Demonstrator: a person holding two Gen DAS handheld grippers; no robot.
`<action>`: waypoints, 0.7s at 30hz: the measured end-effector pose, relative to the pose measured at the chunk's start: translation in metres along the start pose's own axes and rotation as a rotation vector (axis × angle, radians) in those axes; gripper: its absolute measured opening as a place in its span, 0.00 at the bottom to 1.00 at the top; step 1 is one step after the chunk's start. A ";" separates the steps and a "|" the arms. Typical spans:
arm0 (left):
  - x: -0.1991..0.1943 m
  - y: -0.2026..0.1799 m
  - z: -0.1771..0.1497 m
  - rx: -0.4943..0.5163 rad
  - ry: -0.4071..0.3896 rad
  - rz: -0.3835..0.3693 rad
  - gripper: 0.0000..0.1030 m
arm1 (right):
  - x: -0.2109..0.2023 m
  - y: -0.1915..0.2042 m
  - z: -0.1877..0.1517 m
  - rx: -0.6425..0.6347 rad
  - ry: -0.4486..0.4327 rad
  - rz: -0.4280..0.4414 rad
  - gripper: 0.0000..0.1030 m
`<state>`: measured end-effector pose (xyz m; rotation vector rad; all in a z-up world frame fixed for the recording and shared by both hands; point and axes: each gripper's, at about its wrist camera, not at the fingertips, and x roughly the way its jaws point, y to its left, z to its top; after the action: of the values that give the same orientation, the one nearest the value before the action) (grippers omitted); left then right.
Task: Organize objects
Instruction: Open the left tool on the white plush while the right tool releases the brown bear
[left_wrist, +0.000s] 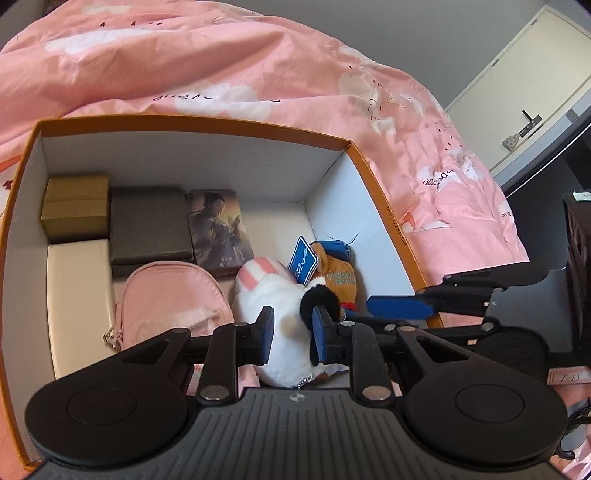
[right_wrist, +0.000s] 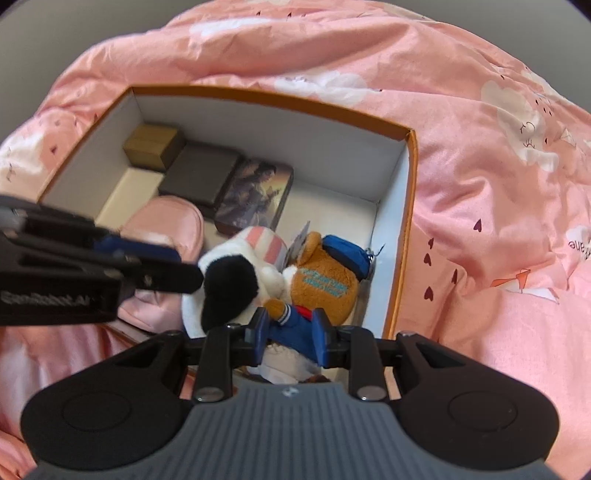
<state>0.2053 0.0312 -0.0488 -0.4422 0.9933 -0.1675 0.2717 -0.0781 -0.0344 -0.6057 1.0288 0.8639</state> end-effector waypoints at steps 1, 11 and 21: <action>0.004 -0.001 0.001 0.008 0.007 0.005 0.24 | 0.003 0.001 0.000 -0.010 0.016 0.001 0.20; 0.026 0.003 -0.012 -0.019 0.060 0.037 0.31 | 0.022 -0.008 -0.001 0.064 0.129 0.086 0.16; -0.004 -0.008 -0.016 0.005 -0.042 0.033 0.31 | -0.009 -0.003 -0.016 0.082 -0.016 0.035 0.18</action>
<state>0.1898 0.0213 -0.0498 -0.4231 0.9581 -0.1308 0.2639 -0.0949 -0.0331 -0.5124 1.0575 0.8520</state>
